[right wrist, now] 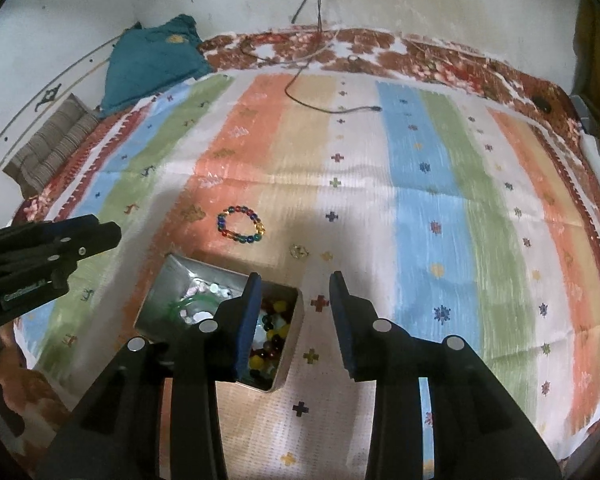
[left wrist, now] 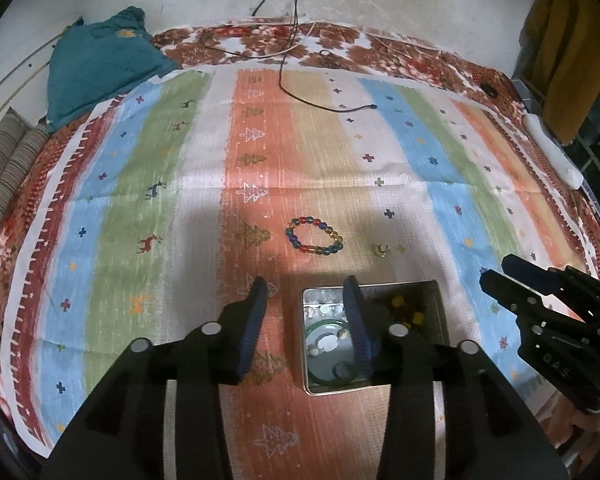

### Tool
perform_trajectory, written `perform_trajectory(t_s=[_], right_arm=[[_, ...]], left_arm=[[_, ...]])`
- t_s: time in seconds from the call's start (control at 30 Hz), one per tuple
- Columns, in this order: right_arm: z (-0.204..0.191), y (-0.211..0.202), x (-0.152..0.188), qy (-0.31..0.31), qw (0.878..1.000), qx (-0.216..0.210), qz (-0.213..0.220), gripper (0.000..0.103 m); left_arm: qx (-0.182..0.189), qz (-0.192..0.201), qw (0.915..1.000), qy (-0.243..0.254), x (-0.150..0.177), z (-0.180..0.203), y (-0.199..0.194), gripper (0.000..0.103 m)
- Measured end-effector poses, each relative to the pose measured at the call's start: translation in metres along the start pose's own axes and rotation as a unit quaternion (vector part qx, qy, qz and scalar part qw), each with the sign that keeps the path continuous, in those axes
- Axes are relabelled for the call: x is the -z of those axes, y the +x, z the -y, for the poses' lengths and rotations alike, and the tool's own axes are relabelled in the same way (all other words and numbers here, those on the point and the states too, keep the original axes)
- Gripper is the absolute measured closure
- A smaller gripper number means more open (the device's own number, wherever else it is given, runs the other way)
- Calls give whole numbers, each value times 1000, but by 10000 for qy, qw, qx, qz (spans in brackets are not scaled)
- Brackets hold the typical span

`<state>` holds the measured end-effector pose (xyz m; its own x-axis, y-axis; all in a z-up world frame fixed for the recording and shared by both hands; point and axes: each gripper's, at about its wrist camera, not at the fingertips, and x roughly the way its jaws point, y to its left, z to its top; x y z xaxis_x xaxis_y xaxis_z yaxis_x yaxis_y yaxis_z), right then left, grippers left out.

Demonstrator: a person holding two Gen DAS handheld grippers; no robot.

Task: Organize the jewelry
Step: 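Open the left tool over the tin while the right tool drops the yellow-black bracelet inside, then move both tools to the multicolour bead bracelet and the small gold ring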

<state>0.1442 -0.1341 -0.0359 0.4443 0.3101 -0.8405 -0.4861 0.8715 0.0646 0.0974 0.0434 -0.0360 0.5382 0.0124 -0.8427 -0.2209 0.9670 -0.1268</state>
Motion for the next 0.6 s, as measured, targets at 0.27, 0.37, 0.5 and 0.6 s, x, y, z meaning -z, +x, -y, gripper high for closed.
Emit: perform_trajectory(t_s=[0.27,0.37,0.5,0.6], right_arm=[[12,18,-9,285,9991,0,-310,55],[13,25,-14,343,9988,8,-358,54],[15,41,-21,312,9980,61,-551,51],[18,53,-25,340,9970,53,-694,51]], left_arm=[[-14,-209,9997,-115,-13,-6,18,52],[30,-280,9995,-159,-19,-6,26,42],[-62,-336,9992,-205,-32,-11,40,42],[-102,-479,9983,-317,-40,-19,57,42]])
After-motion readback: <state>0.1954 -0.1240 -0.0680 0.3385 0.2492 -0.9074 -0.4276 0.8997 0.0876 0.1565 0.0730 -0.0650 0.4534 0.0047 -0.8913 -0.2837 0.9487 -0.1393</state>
